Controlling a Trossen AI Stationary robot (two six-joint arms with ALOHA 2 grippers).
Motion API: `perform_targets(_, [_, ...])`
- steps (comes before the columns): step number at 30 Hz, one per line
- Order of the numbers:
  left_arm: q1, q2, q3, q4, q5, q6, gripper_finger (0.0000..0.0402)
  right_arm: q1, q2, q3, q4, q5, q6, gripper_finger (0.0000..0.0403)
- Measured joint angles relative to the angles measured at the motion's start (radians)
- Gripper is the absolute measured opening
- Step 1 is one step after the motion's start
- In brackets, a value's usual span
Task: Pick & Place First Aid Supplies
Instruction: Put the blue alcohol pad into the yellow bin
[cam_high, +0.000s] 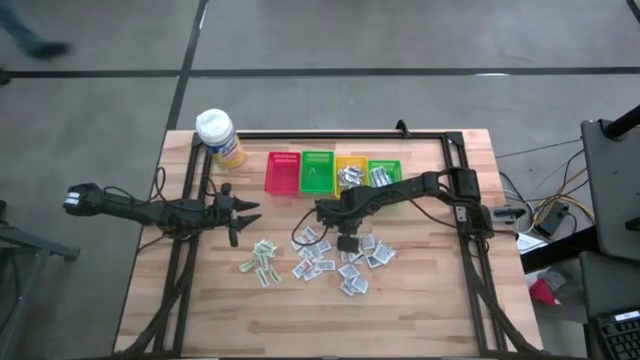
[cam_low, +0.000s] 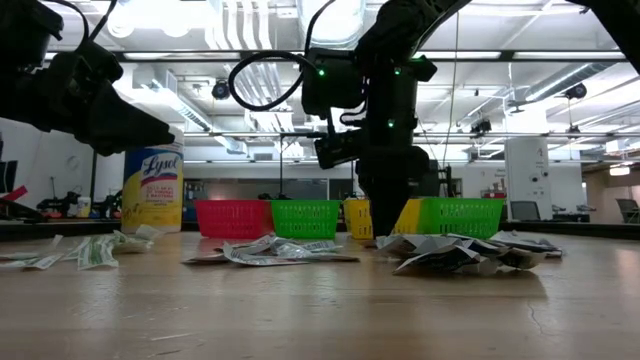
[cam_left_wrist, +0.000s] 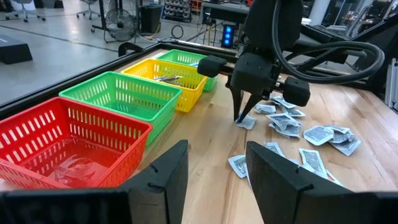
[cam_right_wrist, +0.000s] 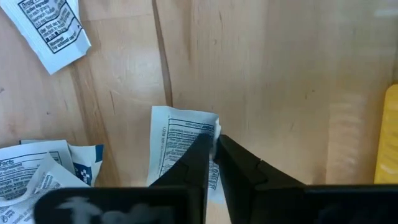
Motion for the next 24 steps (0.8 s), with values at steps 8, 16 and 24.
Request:
perform_targets(8, [0.0, 0.0, 0.0, 0.0, 0.0, -0.001, 0.0158, -0.002, 0.004, 0.091, -0.094, 0.001, 0.0, 0.0009])
perform_targets(16, [0.0, 0.0, 0.0, 0.0, 0.0, -0.002, 0.0158, -0.001, -0.046, 0.265, -0.285, -0.001, -0.033, 0.0008])
perform_targets(24, [0.0, 0.001, 0.0, 0.0, 0.0, -0.002, 0.0158, -0.002, -0.124, 0.447, -0.393, -0.051, -0.146, 0.0008])
